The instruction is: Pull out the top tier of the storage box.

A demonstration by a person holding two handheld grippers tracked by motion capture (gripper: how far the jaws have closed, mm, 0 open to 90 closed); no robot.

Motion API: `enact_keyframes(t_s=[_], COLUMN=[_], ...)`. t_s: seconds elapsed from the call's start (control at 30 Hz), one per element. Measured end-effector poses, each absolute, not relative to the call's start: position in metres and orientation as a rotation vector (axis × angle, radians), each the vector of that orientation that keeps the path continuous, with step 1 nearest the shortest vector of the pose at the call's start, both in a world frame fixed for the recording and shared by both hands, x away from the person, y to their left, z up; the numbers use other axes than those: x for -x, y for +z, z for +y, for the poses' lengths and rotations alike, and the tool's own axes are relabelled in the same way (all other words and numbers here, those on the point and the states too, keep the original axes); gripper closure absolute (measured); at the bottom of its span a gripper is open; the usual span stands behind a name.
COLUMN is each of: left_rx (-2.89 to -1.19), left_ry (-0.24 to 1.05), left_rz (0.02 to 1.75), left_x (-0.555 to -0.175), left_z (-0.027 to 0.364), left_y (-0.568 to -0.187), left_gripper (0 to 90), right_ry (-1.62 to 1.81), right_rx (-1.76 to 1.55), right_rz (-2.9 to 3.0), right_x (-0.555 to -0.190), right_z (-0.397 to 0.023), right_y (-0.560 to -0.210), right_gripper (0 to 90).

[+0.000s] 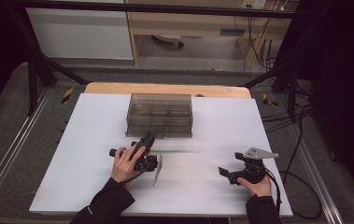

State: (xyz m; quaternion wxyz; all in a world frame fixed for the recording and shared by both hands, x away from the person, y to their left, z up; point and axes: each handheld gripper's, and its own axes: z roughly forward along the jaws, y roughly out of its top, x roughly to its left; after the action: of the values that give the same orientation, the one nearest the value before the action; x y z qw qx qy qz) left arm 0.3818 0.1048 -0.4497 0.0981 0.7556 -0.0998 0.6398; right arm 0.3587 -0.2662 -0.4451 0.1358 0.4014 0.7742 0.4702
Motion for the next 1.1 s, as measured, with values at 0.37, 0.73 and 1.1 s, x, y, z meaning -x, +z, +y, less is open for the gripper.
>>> enact_keyframes(t_s=[0.37, 0.73, 1.1], left_rx=[-2.237, -2.236, -2.233], left_ry=[1.892, 1.890, 1.886], left_rz=[-0.294, -0.290, -0.291], left_x=[-0.3790, -0.3758, -0.3723], left_z=[0.1060, 0.1049, 0.1065], left_y=[-0.4505, -0.4509, -0.4514], left_gripper=[60.2, 60.2, 60.2], right_ry=[1.359, 1.361, 1.360], right_rx=[-1.158, -1.158, -1.158], right_rz=[2.243, 2.242, 2.242], right_x=[-0.3587, -0.3587, -0.3587], right_z=[-0.2664, -0.2665, -0.2664], right_y=[-0.4451, -0.4450, -0.4450], right_gripper=[1.2, 1.2, 1.2])
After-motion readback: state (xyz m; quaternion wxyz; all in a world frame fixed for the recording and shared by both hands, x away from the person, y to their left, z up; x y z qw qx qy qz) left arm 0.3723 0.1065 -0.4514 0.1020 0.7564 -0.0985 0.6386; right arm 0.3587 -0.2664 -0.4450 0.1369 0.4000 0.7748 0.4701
